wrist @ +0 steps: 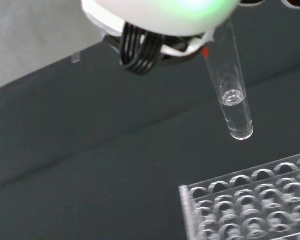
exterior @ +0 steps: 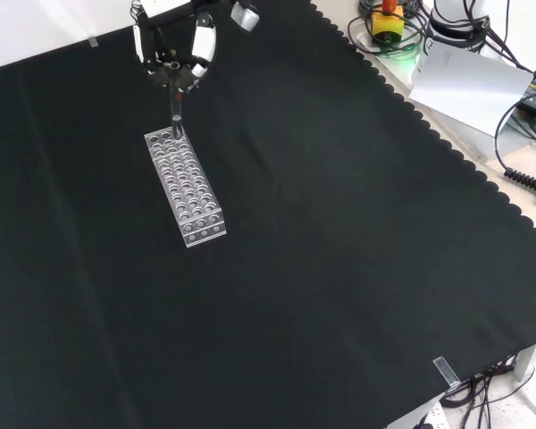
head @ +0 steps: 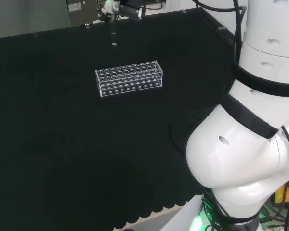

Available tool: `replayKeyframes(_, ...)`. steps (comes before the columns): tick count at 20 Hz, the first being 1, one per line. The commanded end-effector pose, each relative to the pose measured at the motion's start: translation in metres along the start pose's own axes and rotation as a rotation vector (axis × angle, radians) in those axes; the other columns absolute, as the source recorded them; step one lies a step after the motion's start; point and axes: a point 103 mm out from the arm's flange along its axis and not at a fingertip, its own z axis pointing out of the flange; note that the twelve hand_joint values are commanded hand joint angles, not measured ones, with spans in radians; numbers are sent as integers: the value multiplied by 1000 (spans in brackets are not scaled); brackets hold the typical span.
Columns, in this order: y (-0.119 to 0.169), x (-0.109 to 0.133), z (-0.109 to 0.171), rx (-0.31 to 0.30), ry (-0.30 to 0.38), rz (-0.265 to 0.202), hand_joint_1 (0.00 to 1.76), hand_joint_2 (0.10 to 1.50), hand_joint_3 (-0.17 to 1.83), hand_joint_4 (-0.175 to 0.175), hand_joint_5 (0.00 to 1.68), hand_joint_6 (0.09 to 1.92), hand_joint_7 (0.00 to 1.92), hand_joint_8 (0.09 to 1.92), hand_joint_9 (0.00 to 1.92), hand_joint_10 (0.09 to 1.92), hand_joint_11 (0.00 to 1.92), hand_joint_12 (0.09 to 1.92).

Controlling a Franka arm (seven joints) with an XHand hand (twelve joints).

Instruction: Shake the test tube.

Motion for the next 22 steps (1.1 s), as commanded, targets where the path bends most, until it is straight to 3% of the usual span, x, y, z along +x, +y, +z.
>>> replayKeyframes(1,2,-69,-12,-18,-126,103,1231,644,636,-175,1352,505,1702,496,1602,535,1303,848)
replayKeyframes(4,3,-107,-26,-34,-157,151,1231,644,636,-175,1352,505,1702,496,1602,535,1303,848)
replayKeyframes(11,3,-156,-60,-94,-227,224,1231,643,637,-175,1352,504,1702,495,1602,535,1303,849)
replayKeyframes(16,2,-165,-67,-103,-211,231,1231,643,637,-175,1353,504,1702,495,1602,535,1303,849)
replayKeyframes(22,5,-142,-50,-80,-154,199,1231,643,638,-175,1353,504,1702,495,1602,536,1304,850)
